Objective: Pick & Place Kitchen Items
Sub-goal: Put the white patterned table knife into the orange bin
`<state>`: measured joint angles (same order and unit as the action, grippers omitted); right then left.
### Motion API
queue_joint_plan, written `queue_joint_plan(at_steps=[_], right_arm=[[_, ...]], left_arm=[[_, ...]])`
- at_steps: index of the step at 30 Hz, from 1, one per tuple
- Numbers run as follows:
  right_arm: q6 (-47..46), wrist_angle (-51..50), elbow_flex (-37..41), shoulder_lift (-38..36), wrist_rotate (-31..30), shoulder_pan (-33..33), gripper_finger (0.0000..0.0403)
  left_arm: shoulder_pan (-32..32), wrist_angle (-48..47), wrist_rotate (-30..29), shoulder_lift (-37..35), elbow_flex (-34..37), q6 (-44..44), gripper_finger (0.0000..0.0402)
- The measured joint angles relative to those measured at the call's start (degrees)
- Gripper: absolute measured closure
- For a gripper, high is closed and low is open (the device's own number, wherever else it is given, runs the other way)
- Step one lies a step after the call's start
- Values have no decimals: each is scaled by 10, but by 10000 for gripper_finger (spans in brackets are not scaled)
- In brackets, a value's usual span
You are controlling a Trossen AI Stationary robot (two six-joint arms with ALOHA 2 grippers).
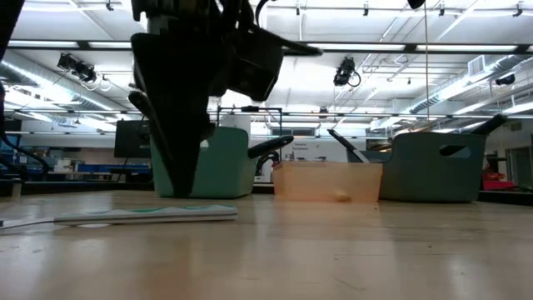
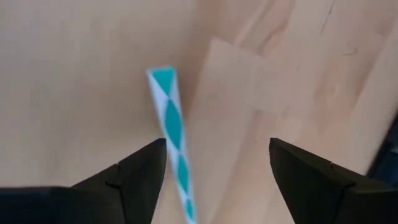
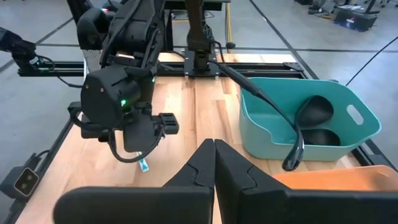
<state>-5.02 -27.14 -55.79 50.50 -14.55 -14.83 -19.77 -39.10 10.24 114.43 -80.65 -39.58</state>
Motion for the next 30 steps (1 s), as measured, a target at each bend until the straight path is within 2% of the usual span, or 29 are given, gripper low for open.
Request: queue_joint_plan(at_steps=[5, 10, 13, 17, 22, 25, 30], right_arm=[[0, 0, 0, 0, 0, 0, 398], [0, 0, 0, 0, 0, 0, 398], [0, 0, 0, 0, 0, 0, 398], [0, 0, 0, 0, 0, 0, 398], [-1, 0, 0, 0, 0, 0, 398], [-3, 0, 0, 0, -18, 0, 398], [-3, 0, 0, 0, -30, 0, 398]], left_arm=[[0, -36, -67, 0, -28, 44, 111], [-2, -37, -83, 0, -23, 38, 111], [-4, -42, -112, 0, -14, 33, 111], [-4, -35, -102, 0, -9, 32, 111], [-6, -34, -120, 0, -8, 36, 111], [-8, -33, -108, 0, -8, 43, 111], [-15, -61, -124, 25, -19, 41, 111]])
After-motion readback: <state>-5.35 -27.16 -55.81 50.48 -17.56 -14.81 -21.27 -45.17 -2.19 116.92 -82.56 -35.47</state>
